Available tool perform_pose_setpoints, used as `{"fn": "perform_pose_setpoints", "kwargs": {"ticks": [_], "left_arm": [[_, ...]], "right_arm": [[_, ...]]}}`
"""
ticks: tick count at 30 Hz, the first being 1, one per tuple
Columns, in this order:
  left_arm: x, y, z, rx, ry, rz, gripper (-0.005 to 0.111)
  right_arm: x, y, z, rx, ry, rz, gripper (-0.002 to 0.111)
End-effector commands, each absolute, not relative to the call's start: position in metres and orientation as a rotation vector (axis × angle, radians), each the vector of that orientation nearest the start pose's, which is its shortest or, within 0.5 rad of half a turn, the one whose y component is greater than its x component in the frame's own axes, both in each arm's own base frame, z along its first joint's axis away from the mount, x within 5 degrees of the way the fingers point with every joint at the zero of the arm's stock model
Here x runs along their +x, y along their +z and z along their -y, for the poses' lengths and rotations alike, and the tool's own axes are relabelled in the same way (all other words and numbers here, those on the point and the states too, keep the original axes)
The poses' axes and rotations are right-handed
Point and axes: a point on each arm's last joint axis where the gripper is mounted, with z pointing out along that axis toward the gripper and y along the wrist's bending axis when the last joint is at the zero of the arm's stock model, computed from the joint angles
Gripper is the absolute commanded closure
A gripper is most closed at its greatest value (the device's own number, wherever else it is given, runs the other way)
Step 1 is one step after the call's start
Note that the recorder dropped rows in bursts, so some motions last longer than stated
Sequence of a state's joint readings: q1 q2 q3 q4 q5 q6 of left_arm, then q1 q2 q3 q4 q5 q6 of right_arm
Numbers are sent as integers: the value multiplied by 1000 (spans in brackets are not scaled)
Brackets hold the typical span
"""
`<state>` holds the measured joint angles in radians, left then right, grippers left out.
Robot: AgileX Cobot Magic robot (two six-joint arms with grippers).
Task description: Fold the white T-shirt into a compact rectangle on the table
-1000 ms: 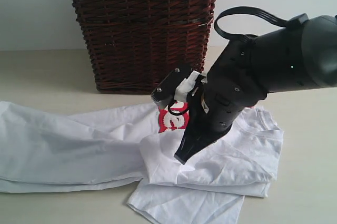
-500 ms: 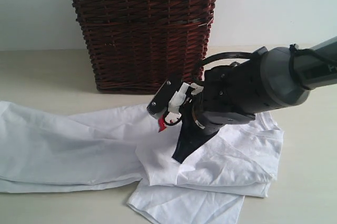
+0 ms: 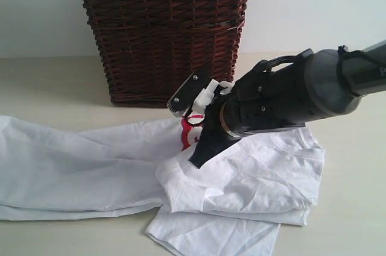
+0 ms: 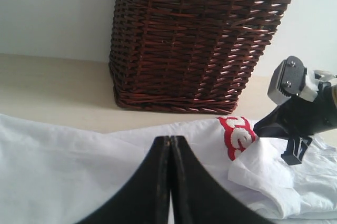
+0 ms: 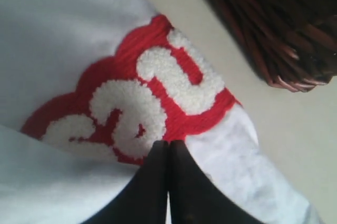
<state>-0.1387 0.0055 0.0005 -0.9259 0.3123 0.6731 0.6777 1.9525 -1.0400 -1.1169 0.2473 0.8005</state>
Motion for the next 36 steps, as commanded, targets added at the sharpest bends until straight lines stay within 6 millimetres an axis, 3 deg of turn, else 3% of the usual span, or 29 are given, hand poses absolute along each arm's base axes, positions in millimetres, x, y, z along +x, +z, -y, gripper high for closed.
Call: {"fn": "perform_pose_setpoints", "kwargs": {"ticks": [1, 6, 11, 15, 18, 21, 25, 28, 36], "left_arm": [[49, 196, 30, 117, -487, -1693, 107], [49, 196, 30, 117, -487, -1693, 107], [49, 196, 30, 117, -487, -1693, 107], [49, 196, 30, 117, -487, -1693, 107], [49, 196, 30, 117, -487, -1693, 107], [49, 196, 30, 117, -487, -1693, 107], [49, 196, 30, 117, -487, -1693, 107], [49, 196, 30, 117, -487, -1693, 107], [49, 196, 30, 117, -487, -1693, 107]], "right_arm": [[310, 134, -232, -1036, 76, -2198, 108], [308, 136, -239, -1031, 182, -2174, 108], [308, 144, -228, -936, 93, -2234, 108], [298, 157, -223, -859, 154, -2248, 108], [288, 151, -219, -862, 206, -2266, 108], [286, 127, -215, -871, 153, -2349, 108], [293, 101, -209, -900, -26, -2450, 108], [302, 96, -212, -918, -82, -2473, 108], [324, 115, -228, -884, -78, -2416, 108]]}}
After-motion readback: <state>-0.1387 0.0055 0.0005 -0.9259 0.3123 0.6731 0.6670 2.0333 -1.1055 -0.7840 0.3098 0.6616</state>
